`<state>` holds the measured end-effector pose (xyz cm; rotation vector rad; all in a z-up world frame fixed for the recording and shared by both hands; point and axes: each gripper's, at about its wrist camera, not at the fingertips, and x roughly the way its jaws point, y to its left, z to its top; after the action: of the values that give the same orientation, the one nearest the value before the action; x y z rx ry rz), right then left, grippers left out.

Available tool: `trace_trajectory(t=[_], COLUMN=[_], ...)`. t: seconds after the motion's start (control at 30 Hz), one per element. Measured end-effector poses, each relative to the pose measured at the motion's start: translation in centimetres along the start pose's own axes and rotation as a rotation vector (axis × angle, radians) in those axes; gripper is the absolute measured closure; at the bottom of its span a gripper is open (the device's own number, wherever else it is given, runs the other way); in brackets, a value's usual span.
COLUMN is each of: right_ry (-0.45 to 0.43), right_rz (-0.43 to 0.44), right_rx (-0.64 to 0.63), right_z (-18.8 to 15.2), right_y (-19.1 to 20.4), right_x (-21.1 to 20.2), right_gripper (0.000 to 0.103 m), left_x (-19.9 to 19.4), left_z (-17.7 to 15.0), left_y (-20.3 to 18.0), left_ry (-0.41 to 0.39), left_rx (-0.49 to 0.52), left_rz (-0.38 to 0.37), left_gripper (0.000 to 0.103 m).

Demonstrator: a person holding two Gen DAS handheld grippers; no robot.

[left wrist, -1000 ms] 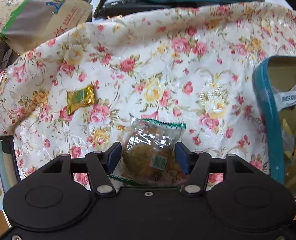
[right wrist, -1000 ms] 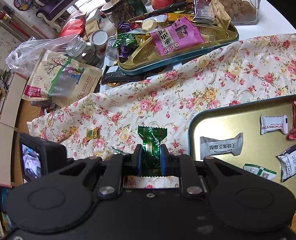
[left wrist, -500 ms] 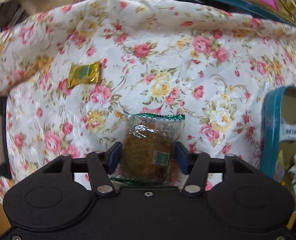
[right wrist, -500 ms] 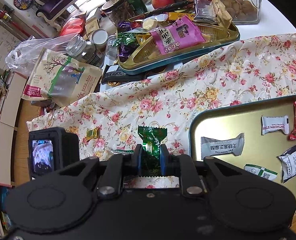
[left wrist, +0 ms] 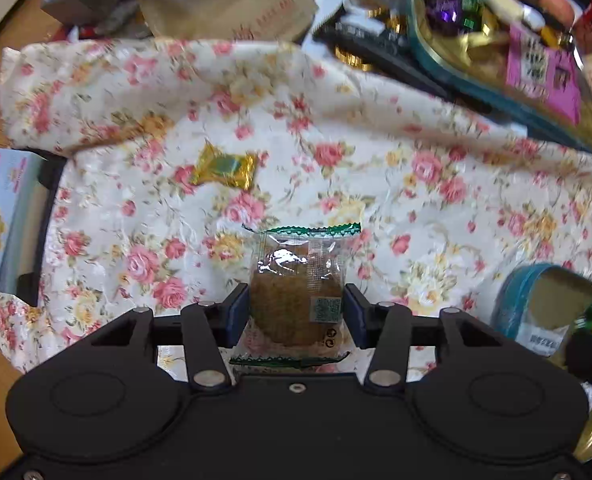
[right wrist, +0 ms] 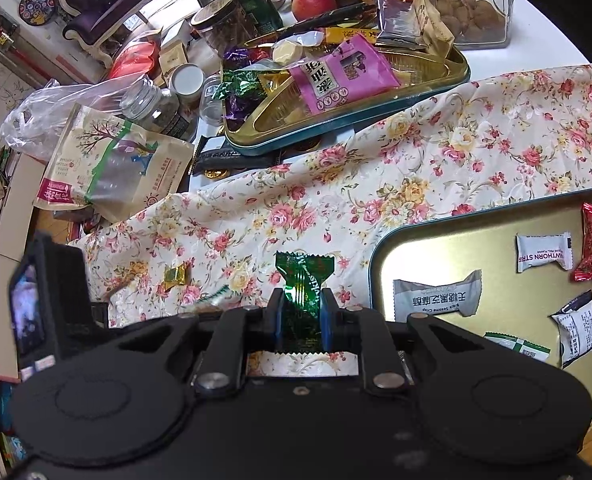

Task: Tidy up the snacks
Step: 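Carry the cookie and green candy over the gold tray with both tools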

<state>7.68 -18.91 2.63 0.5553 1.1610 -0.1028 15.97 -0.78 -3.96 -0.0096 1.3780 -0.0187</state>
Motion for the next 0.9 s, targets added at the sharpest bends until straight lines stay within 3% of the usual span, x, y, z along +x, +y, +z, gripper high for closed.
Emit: trace_trajectory(t=[0.17, 0.3, 0.9], right_ry=[0.004, -0.009, -0.146], right_rz=[-0.020, -0.025, -0.124], right_rx=[-0.009, 0.007, 0.179], right_z=[0.0, 0.4, 1.2], right_y=[0.0, -0.7, -11.1], right_x=[0.4, 0.0, -5.6], right_gripper=[0.084, 0.083, 0.083], left_x=[-3.3, -4.0, -6.6], left_z=[-0.4, -1.2, -6.2], left_y=[-1.3, -3.0, -11.6], left_ry=[-0.053, -0.046, -0.059], left_rx=[-0.014, 0.007, 0.271], left_rz=[-0.060, -0.115, -0.262], left_gripper=[0.047, 0.048, 0.047])
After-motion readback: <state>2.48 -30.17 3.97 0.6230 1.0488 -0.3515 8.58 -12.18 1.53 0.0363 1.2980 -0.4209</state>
